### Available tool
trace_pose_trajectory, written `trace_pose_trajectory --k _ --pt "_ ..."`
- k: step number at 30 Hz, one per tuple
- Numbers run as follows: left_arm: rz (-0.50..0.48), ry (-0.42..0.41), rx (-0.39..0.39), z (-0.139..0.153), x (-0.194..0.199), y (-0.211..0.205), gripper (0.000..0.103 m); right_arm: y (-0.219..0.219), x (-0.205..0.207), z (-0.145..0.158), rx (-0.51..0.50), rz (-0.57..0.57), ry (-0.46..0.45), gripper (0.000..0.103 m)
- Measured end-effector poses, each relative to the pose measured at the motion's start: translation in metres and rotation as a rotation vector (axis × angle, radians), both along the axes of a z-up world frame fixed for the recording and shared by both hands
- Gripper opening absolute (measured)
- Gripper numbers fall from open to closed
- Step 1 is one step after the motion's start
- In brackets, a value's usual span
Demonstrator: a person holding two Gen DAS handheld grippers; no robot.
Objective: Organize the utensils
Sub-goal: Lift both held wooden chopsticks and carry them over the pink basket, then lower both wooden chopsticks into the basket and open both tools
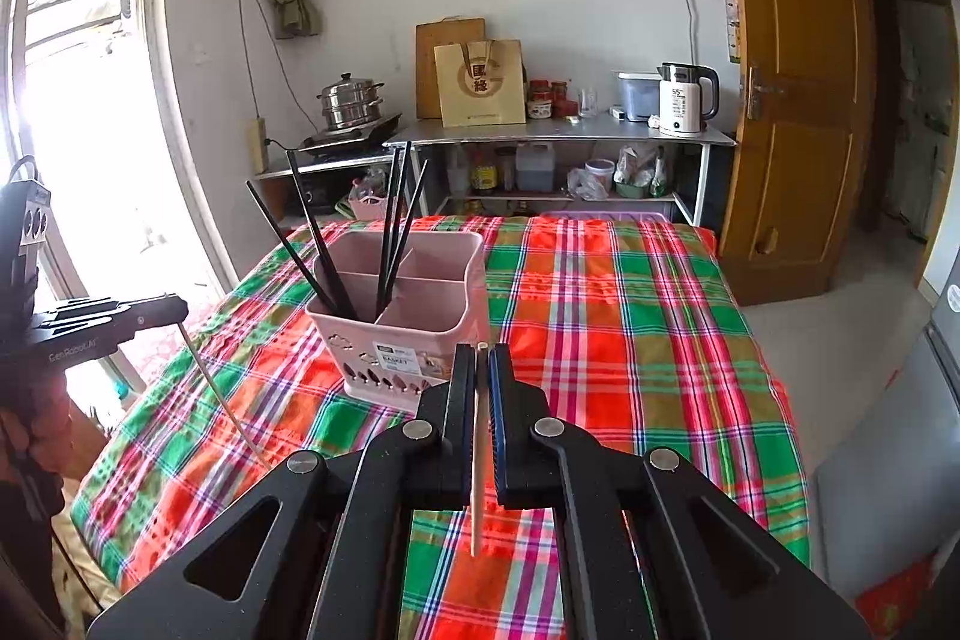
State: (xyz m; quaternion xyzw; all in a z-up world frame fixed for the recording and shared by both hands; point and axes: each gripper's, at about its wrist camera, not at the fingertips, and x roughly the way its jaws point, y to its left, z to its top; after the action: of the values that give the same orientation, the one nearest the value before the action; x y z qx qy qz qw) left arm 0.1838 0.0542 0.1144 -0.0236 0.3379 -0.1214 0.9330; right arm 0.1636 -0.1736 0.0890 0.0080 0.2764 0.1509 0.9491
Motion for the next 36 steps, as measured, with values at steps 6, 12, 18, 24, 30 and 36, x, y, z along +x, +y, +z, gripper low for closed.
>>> trace_pose_trajectory --k 6,12,18,24,30,36 --pt "-0.016 -0.008 -0.016 0.011 0.000 0.000 0.004 0.006 -0.003 0.011 0.011 0.020 -0.027 0.004" --pt "-0.031 -0.029 -0.039 0.033 0.007 -0.001 0.004 0.020 0.005 0.026 0.035 0.050 -0.057 0.004" --pt "-0.030 -0.071 -0.073 0.062 0.023 0.000 0.004 0.038 0.020 0.046 0.071 0.087 -0.095 0.004" --pt "-0.004 -0.092 -0.096 0.087 0.052 0.005 0.004 0.053 0.042 0.067 0.112 0.105 -0.144 0.004" --pt "0.012 -0.120 -0.092 0.102 0.080 0.007 0.004 0.061 0.064 0.075 0.146 0.097 -0.165 0.004" --pt "0.023 -0.120 -0.098 0.100 0.107 0.008 0.004 0.063 0.085 0.074 0.182 0.080 -0.164 0.004"
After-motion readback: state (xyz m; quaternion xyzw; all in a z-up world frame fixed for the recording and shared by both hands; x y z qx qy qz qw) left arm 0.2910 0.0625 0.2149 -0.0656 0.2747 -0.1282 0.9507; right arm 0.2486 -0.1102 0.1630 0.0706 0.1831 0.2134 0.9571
